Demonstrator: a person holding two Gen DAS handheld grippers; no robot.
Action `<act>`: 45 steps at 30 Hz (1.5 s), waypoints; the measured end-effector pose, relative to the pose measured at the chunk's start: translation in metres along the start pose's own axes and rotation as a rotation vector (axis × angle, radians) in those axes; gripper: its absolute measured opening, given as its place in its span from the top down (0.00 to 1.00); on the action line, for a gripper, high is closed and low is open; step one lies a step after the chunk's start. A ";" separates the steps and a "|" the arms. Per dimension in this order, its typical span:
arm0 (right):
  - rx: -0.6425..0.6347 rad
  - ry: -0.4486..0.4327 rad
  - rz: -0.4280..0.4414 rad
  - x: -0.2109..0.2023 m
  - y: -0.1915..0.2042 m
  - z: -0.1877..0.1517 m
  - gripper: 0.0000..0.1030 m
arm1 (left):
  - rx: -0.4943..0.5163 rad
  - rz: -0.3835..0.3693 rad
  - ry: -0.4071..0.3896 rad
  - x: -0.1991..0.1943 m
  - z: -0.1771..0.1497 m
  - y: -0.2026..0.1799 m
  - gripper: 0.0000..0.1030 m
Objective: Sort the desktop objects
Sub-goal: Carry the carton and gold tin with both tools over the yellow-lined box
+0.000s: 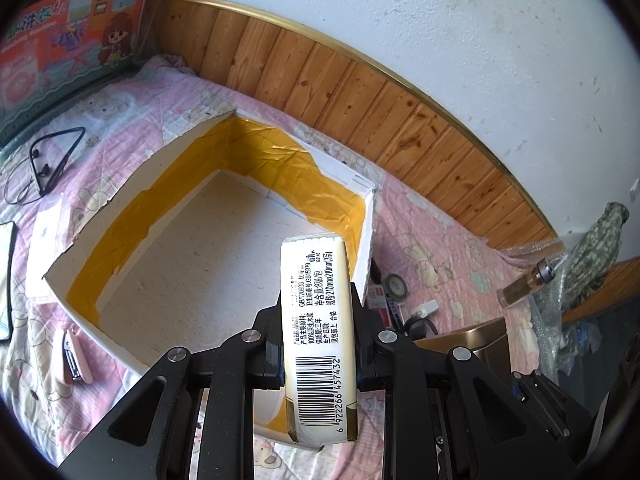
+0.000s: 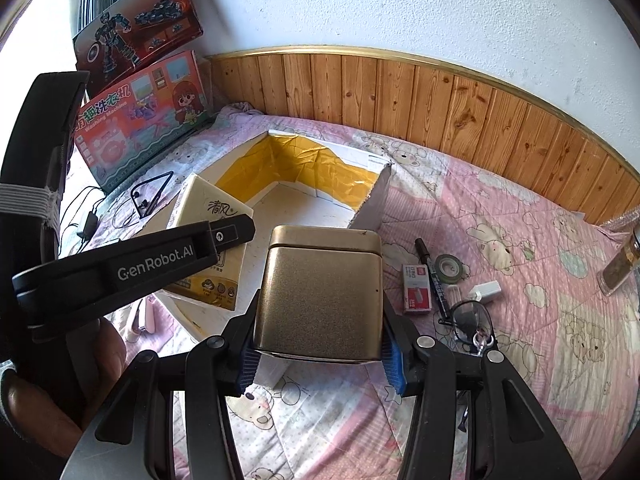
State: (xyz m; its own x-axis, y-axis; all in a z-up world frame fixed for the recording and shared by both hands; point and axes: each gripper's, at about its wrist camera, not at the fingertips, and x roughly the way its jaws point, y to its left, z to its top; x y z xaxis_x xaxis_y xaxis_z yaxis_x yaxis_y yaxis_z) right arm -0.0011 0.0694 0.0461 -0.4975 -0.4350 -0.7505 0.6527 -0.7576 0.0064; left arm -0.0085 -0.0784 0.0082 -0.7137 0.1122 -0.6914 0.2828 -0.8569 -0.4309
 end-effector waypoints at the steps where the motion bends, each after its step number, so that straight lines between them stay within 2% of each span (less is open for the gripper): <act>1: -0.004 -0.001 0.003 0.001 0.001 0.002 0.50 | 0.004 0.007 -0.001 0.000 0.002 0.001 0.77; 8: -0.029 -0.012 0.019 0.007 0.008 0.018 0.50 | 0.033 0.047 -0.002 0.002 0.013 0.006 0.77; 21: -0.072 -0.008 0.046 0.023 0.014 0.048 0.50 | 0.036 0.072 0.024 0.017 0.040 0.019 0.77; 29: -0.100 0.008 0.069 0.041 0.016 0.067 0.50 | 0.016 0.067 0.067 0.036 0.055 0.028 0.77; 45: -0.136 0.066 0.098 0.082 0.011 0.094 0.50 | 0.011 0.110 0.142 0.080 0.077 0.036 0.77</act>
State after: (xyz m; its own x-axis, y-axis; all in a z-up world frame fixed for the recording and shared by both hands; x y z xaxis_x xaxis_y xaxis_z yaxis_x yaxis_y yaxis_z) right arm -0.0883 -0.0209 0.0463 -0.3918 -0.4673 -0.7925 0.7700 -0.6380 -0.0045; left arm -0.1047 -0.1388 -0.0178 -0.5813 0.0868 -0.8091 0.3467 -0.8731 -0.3428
